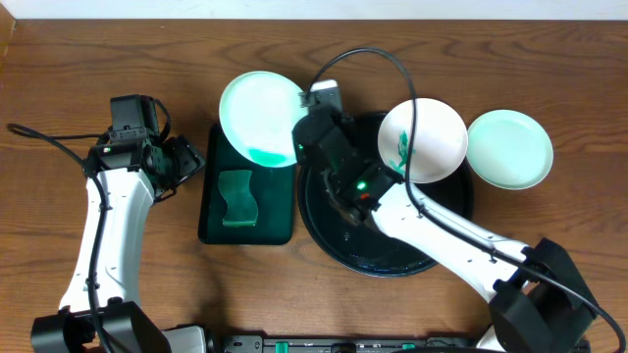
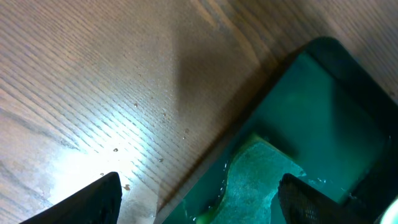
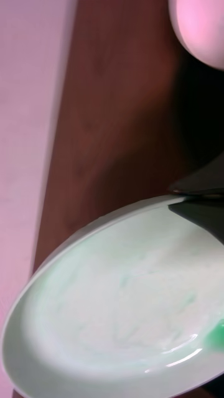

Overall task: Clean dirty plates on tray and stack at the side
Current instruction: 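Lift the mint plate by its rim with the right gripper, tilting it up, then swing the raised mint plate with the right gripper toward the right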

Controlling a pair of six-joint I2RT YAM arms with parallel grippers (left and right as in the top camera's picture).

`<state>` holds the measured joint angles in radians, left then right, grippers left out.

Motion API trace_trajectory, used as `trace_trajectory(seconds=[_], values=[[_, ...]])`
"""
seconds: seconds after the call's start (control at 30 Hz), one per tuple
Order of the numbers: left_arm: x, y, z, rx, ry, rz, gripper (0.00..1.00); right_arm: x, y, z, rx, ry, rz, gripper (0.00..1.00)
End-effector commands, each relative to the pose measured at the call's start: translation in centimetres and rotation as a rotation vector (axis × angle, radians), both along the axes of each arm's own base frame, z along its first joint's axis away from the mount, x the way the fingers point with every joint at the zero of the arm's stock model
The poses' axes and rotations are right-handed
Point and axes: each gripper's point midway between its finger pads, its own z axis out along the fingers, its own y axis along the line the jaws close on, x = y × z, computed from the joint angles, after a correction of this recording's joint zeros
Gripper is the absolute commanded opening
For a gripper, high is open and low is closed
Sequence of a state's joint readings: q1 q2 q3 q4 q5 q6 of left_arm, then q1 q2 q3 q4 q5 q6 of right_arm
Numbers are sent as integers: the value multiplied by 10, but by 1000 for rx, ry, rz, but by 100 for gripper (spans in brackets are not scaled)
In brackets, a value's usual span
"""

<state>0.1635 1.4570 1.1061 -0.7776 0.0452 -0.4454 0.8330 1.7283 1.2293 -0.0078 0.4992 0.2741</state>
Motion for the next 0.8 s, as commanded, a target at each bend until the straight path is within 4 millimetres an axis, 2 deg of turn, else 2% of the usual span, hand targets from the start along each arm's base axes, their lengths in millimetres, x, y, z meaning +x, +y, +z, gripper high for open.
trace_trajectory(seconds=[0.0,0.13,0.37,0.6,0.77], values=[[3,4,7,13,-16,13,81,3,-1,30,-224,-172,-4,1],[3,4,7,13,-16,13,81,-1,11,69,-369,-359,19,1],[3,4,7,13,-16,13,81,-14,25,126,-528,-596,20,1],[3,4,7,13,-16,13,81,-36,38,169,-595,-767,16,1],[3,4,7,13,-16,13,81,-48,47,182,-613,-832,32,1]])
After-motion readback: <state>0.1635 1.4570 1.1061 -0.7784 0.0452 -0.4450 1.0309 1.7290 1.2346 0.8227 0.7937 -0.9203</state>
